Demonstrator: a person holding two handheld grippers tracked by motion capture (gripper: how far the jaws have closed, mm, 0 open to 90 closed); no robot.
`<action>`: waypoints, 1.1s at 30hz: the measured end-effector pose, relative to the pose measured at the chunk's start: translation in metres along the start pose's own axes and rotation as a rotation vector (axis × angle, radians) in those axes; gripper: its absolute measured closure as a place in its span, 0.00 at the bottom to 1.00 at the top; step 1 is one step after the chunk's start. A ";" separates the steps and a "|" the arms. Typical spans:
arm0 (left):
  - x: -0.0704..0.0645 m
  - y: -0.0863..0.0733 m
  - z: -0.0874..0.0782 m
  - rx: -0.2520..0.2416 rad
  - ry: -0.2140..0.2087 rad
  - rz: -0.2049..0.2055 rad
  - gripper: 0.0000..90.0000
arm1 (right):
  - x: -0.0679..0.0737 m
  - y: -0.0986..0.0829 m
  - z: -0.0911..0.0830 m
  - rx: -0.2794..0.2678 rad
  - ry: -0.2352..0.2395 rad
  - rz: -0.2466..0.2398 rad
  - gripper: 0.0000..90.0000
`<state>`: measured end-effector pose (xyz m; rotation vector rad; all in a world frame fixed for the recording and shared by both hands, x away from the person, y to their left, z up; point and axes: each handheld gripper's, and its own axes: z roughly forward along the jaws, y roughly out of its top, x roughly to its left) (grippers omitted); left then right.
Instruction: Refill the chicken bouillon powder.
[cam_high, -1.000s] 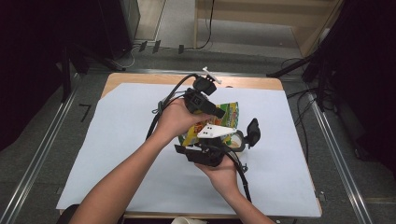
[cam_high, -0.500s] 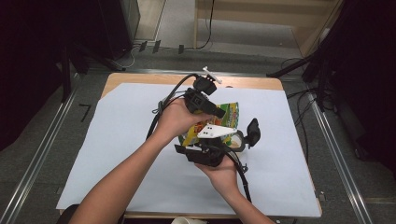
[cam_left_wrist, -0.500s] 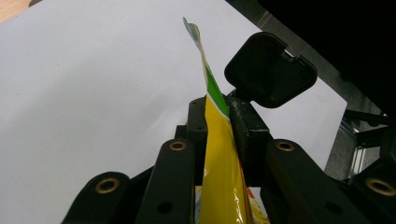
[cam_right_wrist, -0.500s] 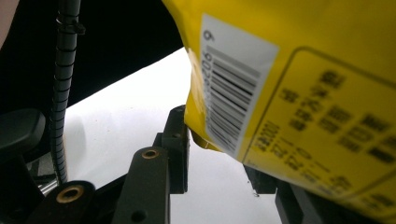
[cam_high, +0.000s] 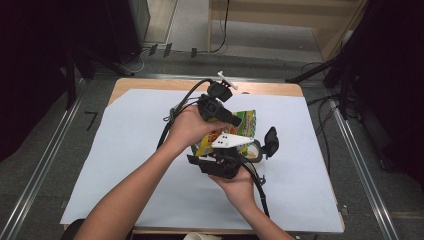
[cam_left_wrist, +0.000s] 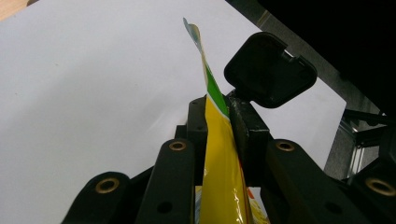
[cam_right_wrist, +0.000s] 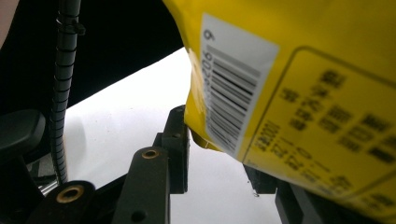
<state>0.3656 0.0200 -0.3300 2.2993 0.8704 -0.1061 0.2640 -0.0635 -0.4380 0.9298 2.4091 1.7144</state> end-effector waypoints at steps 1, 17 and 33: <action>0.000 0.000 0.000 0.000 0.000 0.000 0.89 | 0.000 0.000 0.000 0.001 0.000 -0.001 0.73; 0.001 0.000 0.001 0.003 -0.003 0.000 0.88 | 0.000 -0.001 0.000 0.002 -0.003 -0.002 0.74; 0.001 0.000 0.002 0.006 -0.002 0.004 0.88 | -0.001 -0.001 0.000 0.005 -0.005 -0.005 0.74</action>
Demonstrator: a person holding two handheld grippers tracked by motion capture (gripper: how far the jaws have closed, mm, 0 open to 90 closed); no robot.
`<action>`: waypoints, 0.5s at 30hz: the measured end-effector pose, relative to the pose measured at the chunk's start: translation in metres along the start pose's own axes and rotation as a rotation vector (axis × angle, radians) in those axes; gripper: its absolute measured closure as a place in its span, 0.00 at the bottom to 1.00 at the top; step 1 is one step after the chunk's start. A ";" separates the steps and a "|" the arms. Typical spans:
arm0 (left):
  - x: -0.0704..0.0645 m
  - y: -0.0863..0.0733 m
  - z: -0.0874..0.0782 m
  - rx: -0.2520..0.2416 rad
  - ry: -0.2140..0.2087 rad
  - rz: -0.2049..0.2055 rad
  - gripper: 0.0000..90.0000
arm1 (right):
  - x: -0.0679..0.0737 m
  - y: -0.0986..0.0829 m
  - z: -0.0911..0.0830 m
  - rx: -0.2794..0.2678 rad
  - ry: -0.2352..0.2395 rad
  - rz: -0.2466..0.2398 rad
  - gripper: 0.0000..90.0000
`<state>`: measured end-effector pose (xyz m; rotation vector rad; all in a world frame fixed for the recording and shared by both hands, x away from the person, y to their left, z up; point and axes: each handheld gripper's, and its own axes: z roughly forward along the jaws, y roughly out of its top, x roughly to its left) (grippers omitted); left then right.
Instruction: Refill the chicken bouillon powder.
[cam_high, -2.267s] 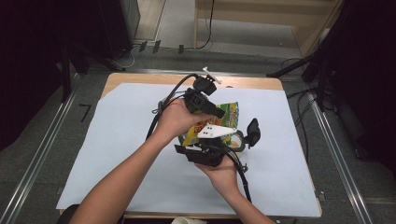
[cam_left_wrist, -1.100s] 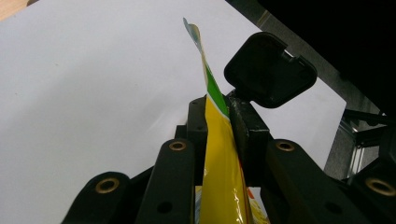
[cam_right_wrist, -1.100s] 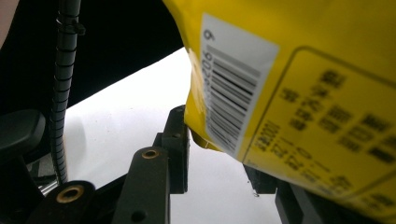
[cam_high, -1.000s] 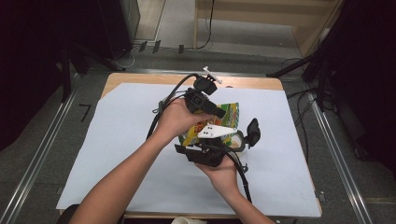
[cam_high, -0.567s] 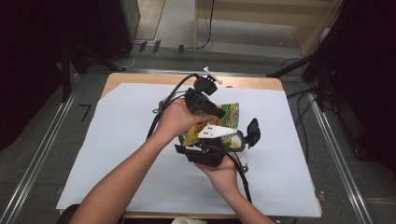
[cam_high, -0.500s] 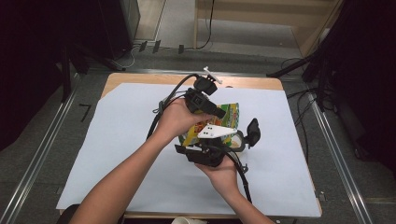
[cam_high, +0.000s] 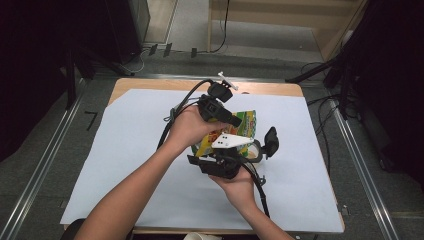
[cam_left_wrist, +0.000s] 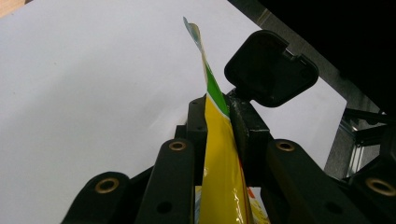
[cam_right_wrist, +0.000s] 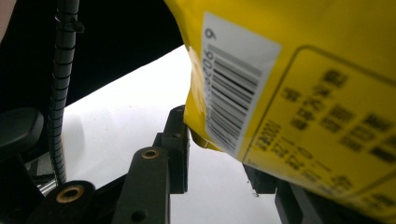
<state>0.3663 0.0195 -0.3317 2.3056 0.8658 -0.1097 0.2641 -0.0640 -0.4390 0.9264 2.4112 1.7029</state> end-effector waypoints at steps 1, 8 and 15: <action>0.000 0.000 0.000 0.000 -0.001 0.000 0.88 | 0.000 0.000 0.000 0.000 0.000 0.000 0.74; 0.000 0.000 0.000 0.000 -0.001 0.001 0.88 | 0.000 0.000 0.000 -0.001 -0.001 0.000 0.74; 0.000 0.000 0.001 -0.002 0.000 0.002 0.88 | 0.000 0.000 0.000 0.000 -0.003 0.000 0.74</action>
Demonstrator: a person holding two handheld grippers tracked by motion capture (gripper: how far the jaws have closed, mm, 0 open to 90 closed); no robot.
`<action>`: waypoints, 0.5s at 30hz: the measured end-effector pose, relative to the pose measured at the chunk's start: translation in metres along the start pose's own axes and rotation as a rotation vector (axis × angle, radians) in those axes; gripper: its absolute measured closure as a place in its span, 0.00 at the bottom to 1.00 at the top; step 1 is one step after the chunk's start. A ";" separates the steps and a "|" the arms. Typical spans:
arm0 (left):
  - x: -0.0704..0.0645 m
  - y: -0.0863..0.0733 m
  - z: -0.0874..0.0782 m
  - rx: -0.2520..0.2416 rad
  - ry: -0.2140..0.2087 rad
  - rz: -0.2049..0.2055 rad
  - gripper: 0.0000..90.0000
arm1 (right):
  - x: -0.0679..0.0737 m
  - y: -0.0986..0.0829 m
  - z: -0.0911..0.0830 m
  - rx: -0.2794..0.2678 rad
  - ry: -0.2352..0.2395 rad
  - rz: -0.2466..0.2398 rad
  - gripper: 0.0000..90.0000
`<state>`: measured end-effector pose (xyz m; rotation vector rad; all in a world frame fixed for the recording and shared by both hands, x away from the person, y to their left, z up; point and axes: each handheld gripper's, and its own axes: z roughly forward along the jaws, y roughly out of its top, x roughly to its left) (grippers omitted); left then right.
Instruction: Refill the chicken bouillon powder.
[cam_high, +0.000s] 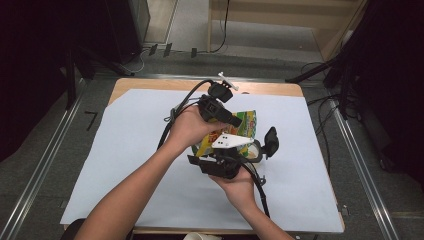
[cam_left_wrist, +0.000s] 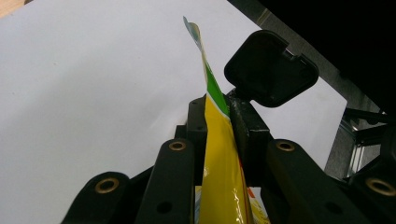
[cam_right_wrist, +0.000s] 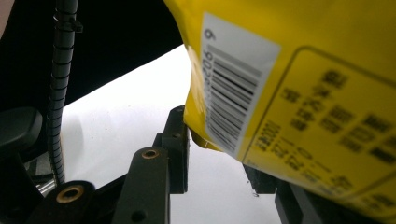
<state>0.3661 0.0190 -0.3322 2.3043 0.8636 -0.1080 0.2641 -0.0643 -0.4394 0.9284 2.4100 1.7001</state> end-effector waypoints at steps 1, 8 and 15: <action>0.000 0.000 0.000 0.000 -0.001 -0.002 0.88 | 0.000 0.000 0.000 0.000 0.000 0.001 0.74; -0.001 0.000 0.000 -0.001 -0.001 0.001 0.89 | 0.000 0.000 0.000 -0.002 -0.001 0.004 0.74; -0.001 0.001 0.001 0.000 -0.004 -0.003 0.89 | 0.000 0.000 -0.001 -0.003 -0.002 0.006 0.74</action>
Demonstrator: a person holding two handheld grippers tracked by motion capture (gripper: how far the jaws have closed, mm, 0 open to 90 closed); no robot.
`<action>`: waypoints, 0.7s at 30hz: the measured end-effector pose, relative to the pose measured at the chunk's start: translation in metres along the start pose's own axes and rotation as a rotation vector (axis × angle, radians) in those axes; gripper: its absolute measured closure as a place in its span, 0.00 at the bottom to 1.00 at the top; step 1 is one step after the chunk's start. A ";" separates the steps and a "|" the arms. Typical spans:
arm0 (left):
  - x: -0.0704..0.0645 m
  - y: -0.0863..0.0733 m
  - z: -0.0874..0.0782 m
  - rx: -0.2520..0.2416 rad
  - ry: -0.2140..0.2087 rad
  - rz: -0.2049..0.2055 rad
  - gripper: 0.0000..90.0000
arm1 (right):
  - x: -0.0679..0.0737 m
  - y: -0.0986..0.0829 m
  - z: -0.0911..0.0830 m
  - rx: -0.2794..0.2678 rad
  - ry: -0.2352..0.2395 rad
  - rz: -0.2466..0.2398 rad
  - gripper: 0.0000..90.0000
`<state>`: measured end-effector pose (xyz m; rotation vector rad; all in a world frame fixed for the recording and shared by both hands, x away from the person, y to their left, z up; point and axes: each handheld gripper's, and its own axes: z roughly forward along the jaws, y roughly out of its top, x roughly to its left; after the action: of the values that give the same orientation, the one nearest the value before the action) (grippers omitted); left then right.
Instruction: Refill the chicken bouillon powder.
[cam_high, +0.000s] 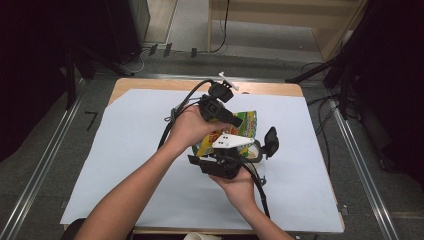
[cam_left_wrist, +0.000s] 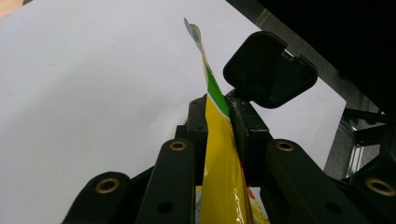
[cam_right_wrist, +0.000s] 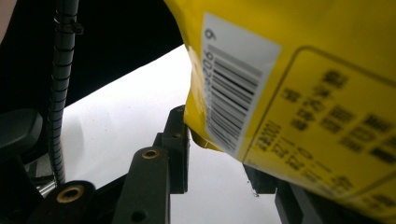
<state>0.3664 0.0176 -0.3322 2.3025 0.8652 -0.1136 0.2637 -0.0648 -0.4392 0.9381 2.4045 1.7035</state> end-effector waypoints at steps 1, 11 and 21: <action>0.000 0.000 0.000 0.001 0.001 0.000 0.89 | 0.000 0.000 0.000 0.000 0.000 0.001 0.74; 0.002 0.001 0.001 0.004 -0.005 -0.008 0.89 | 0.000 0.000 -0.001 0.002 -0.002 0.001 0.74; 0.002 0.002 0.002 0.013 -0.013 -0.014 0.89 | 0.001 0.000 -0.002 0.000 -0.006 0.001 0.74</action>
<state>0.3699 0.0163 -0.3333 2.3060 0.8764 -0.1407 0.2624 -0.0659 -0.4381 0.9431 2.4007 1.6988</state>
